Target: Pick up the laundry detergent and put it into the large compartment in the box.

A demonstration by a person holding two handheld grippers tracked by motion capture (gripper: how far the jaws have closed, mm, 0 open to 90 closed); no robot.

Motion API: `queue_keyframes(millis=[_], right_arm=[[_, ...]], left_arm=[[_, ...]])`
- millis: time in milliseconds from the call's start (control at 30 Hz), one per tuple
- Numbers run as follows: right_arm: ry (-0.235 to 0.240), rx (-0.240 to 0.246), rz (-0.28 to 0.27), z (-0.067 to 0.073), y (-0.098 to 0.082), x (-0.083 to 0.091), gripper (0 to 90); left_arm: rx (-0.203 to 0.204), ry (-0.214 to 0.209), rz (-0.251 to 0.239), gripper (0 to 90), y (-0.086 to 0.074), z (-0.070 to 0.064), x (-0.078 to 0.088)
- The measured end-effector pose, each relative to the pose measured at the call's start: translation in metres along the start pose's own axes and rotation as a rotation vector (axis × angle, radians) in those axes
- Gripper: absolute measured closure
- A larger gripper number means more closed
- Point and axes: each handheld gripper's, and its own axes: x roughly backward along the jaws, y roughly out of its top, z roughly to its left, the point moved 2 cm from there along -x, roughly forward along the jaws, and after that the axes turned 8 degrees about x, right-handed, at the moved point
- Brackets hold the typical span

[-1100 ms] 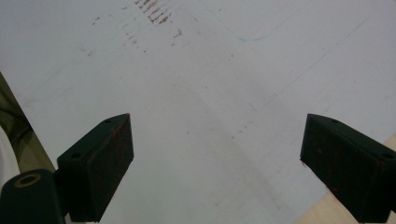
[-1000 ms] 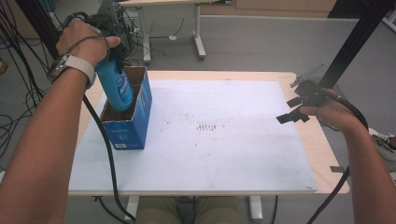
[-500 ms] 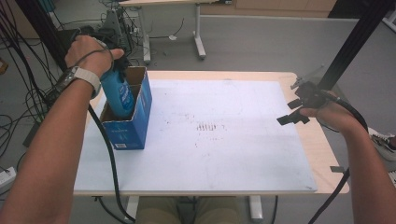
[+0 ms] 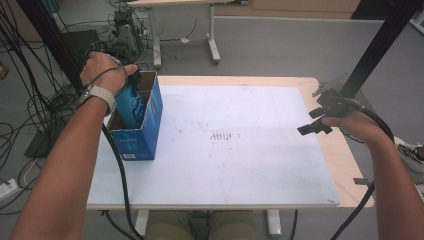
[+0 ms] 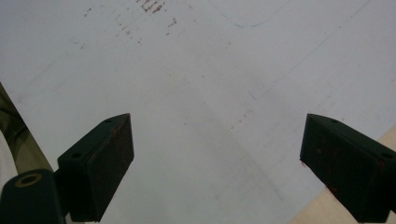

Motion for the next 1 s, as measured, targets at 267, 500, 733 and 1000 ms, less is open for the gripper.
queue_keyframes(millis=[267, 500, 733, 1000], right_arm=[[0.004, -0.007, 0.004, -0.001, -0.002, -0.003, 9.8], [0.007, -0.010, 0.003, -0.002, -0.003, -0.005, 9.8], [0.008, -0.016, 0.005, -0.002, -0.006, -0.006, 9.8], [0.008, -0.017, 0.007, -0.002, -0.005, -0.007, 9.8]], left_arm=[[-0.008, 0.012, -0.013, 38.0, -0.002, -0.003, -0.015], [-0.005, 0.004, 0.000, 38.1, -0.001, -0.003, -0.026], [-0.009, 0.012, 0.005, 38.0, -0.002, -0.002, -0.038], [-0.007, 0.003, 0.012, 38.0, -0.002, -0.001, -0.049]])
